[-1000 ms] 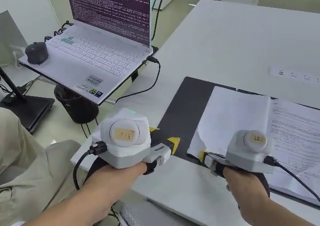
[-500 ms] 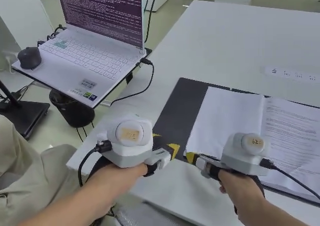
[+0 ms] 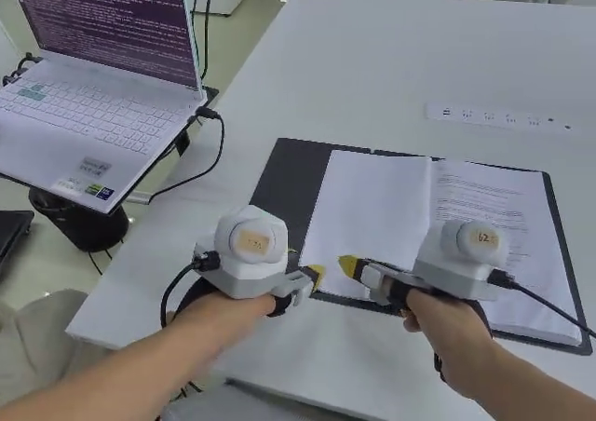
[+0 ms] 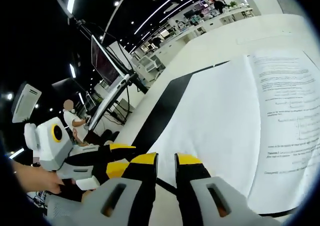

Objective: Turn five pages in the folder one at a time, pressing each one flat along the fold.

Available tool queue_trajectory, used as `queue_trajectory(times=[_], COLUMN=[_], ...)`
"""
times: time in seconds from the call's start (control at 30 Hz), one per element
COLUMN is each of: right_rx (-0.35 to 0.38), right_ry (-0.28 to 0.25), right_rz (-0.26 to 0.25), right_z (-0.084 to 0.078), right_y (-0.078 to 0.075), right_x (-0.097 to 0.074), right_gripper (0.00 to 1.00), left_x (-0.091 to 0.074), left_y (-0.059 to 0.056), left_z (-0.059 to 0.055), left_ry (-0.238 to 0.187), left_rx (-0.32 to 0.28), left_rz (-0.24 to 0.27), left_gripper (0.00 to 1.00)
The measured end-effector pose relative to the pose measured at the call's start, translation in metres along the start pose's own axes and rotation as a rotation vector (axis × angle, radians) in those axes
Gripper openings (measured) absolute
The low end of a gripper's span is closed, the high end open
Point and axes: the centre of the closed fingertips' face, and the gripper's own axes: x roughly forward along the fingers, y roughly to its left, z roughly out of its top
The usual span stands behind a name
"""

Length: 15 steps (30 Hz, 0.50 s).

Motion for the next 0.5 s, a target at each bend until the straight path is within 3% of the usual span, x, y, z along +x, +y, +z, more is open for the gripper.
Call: queue_trajectory(times=[0.1,0.33,0.5], right_rx=[0.002,-0.024,-0.053], right_ry=[-0.006,-0.009,-0.012], right_rz=[-0.016,-0.063,-0.084], right_z=[0.009,0.031,0.05], right_y=[-0.014,-0.047,-0.065], right_x=[-0.006,-0.01,-0.006], right_gripper=[0.12,0.11,0.11], left_x=[0.017,0.031,0.029], left_y=[0.0,0.004,0.006], left_z=[-0.01,-0.03,-0.029], left_ry=[0.033,0.081,0.028], left_rx=[0.026,0.046,0.078], left_rz=[0.011,0.05,0.089], left_gripper=[0.25,0.22,0.2])
